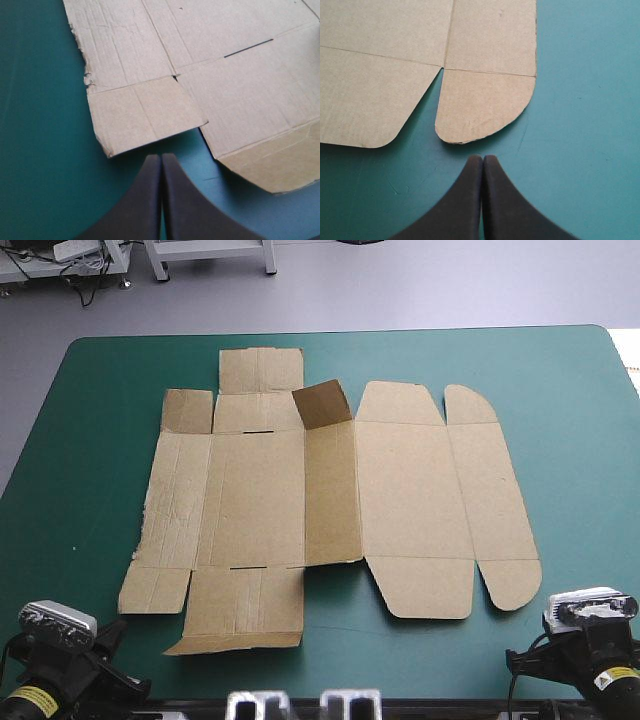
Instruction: Fold the box
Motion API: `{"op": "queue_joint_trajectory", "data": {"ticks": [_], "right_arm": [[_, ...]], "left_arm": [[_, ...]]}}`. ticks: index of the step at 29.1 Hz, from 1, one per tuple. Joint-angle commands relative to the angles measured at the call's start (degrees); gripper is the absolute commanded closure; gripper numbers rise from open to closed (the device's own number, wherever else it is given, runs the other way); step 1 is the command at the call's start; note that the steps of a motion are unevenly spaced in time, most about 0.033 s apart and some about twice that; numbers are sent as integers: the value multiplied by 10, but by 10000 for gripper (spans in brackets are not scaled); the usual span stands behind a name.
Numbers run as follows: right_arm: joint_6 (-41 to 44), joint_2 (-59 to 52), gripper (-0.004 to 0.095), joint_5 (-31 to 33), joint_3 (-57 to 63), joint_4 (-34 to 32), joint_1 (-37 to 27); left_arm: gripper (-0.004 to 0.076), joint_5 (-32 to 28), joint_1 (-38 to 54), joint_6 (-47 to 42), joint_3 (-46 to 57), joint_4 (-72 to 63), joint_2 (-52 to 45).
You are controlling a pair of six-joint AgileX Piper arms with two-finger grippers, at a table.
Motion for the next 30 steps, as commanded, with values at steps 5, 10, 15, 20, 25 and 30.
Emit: {"op": "queue_joint_trajectory", "data": {"ticks": [5, 10, 15, 20, 25, 30], "right_arm": [[-6, 8, 932, -34, -12, 6, 2], [-6, 8, 932, -34, -12, 6, 2], [-6, 8, 932, -34, -12, 6, 2], [-6, 8, 932, -34, -12, 5, 2], [-6, 8, 932, -34, -12, 4, 2], [-6, 8, 932, -34, -12, 4, 2]], "left_arm": [[734, -98, -5, 8, -139, 25, 97], [734, -134, -5, 35, -243, 51, 237], [734, -161, -5, -33, -335, 159, 385], [734, -145, 2, -120, -404, 248, 500], [727, -106, 100, -106, -467, 224, 595], [711, -39, 279, 11, -497, 29, 674]]}}
